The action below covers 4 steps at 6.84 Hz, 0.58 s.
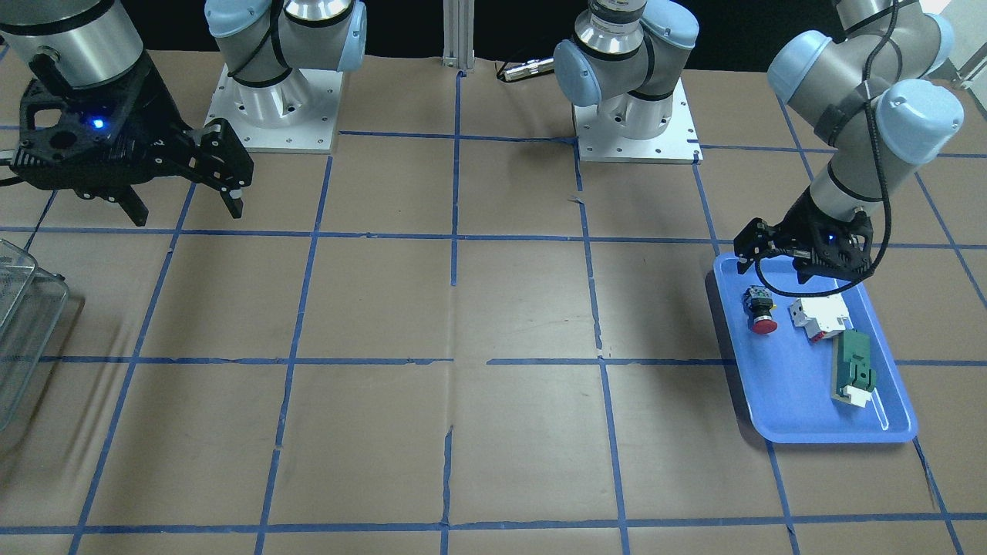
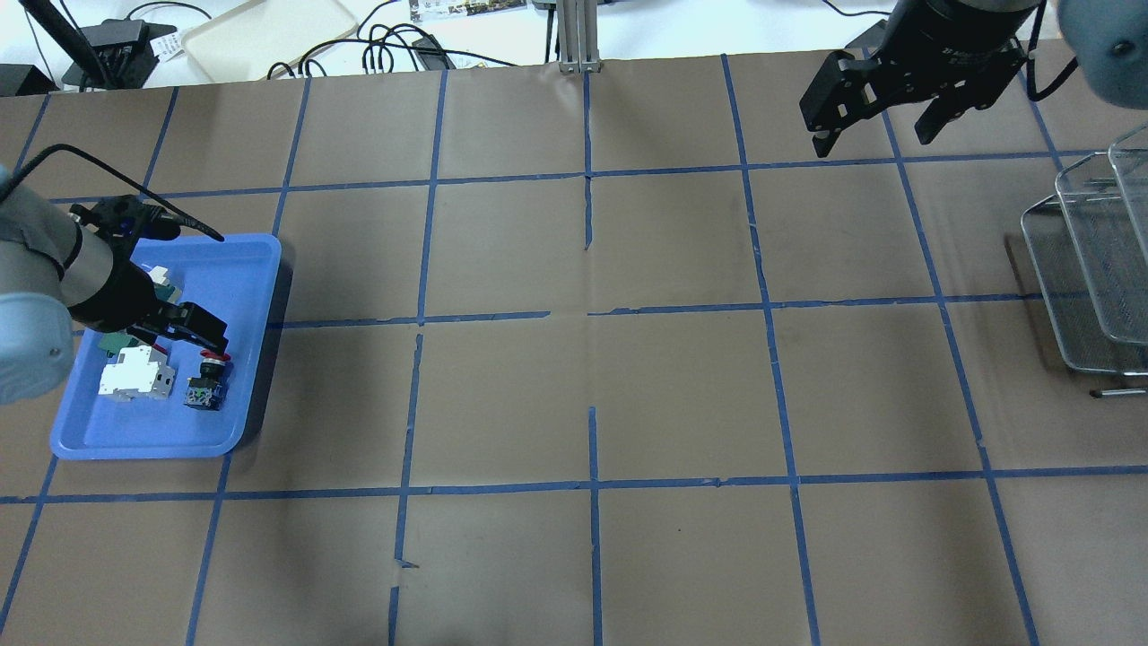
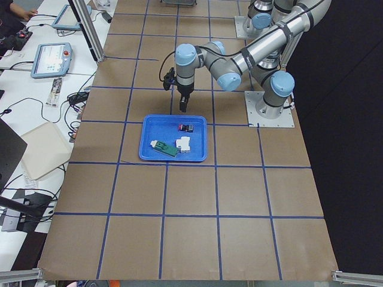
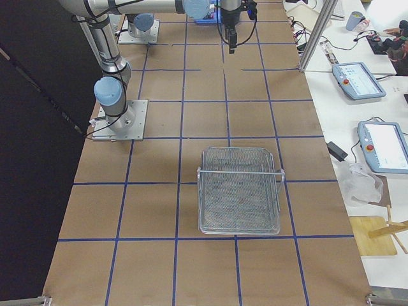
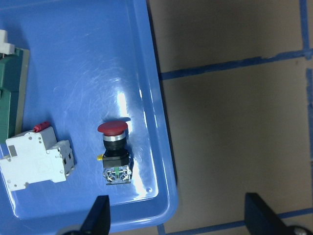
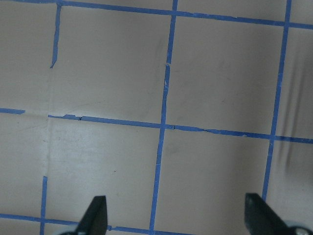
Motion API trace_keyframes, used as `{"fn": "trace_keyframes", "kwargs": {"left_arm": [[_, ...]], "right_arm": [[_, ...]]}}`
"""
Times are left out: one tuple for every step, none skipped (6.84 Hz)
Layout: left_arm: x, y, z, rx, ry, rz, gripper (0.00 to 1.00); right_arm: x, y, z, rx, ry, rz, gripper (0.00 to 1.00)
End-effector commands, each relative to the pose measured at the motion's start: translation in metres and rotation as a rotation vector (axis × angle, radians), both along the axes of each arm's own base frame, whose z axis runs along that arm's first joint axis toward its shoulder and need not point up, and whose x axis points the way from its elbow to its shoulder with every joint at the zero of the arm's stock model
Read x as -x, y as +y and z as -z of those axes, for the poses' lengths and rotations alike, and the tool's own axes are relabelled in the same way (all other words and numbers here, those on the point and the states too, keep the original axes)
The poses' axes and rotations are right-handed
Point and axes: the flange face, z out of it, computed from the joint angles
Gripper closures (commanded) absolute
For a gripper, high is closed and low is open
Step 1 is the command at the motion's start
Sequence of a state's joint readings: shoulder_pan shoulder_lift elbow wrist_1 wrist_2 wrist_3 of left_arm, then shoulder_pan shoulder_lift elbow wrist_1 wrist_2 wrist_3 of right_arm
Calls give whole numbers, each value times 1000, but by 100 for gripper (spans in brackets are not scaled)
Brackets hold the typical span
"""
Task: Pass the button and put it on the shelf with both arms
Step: 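Close the left gripper on the red push button's base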
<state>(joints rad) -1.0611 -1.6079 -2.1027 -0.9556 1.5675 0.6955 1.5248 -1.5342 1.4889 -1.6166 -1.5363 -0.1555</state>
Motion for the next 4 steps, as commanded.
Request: {"fn": "trace_keyframes", "kwargs": {"left_arm": [[-24,24,49,17,14,-37,5],[-18,28,62,27,51,-37,4],[-18,30,74,17,58,-41,3],[-21,25,80,41,42,-40,3]], "right_arm": [[0,0,0,-1,-2,-1,0],[0,0,0,-1,-2,-1,0],[0,0,0,1,-2,-3,0],[0,0,0,1,-4,-3,0]]}}
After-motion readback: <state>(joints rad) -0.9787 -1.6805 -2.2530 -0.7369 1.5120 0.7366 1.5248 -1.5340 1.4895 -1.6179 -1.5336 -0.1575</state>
